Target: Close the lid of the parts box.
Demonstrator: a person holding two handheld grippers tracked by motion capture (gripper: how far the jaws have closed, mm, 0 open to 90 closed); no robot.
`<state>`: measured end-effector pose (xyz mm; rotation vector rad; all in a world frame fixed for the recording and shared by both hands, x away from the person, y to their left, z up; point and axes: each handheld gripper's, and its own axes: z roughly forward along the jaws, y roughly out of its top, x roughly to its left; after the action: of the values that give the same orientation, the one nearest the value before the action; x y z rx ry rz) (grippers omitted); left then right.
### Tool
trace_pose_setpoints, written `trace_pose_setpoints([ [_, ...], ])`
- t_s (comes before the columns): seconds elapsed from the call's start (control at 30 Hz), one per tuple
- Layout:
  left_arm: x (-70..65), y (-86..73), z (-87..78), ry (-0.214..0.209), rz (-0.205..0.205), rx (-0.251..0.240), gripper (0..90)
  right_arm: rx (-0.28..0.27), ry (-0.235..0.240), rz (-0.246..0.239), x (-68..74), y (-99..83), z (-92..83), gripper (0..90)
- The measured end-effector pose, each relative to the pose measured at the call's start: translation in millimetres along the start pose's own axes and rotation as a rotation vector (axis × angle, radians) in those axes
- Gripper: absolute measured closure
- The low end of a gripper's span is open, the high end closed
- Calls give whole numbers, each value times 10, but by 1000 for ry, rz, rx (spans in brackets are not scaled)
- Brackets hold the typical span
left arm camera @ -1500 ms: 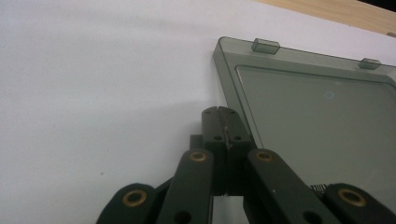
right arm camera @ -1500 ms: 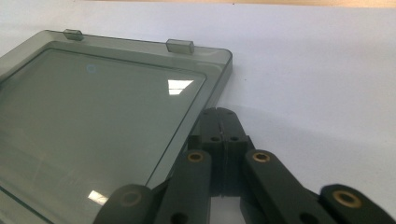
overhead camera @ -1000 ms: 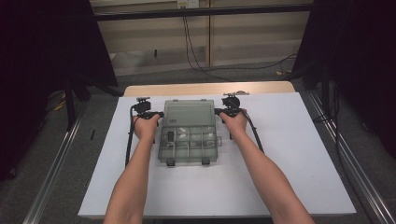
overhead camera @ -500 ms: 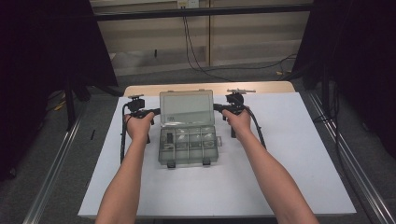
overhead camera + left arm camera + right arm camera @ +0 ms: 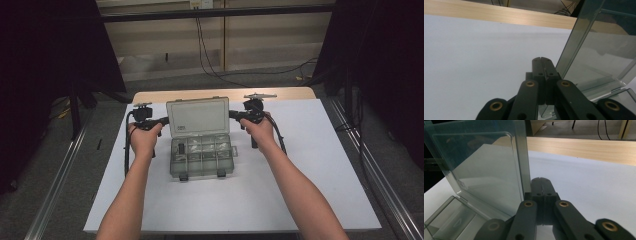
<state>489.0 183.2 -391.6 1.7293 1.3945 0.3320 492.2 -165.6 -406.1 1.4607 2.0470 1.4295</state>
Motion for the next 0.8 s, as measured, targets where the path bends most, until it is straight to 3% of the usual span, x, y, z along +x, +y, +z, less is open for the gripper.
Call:
trace_pose_setpoints([
  [0.17, -63, -14, -75, 21, 37, 11, 900, 17, -22, -53, 69, -7, -46, 900],
  [0.3, -96, -45, -132, 23, 39, -1, 900, 19, -35, -58, 111, -20, -87, 900],
  [0.5, -150, -74, -201, 38, 40, 2, 900, 22, -93, -106, 220, -40, -140, 900],
  [0.67, -186, -105, -262, 44, 39, 16, 900, 21, -103, -104, 272, -83, -192, 900],
  [0.8, -235, -109, -327, 59, 53, 12, 900, 36, -122, -142, 335, -93, -233, 900],
])
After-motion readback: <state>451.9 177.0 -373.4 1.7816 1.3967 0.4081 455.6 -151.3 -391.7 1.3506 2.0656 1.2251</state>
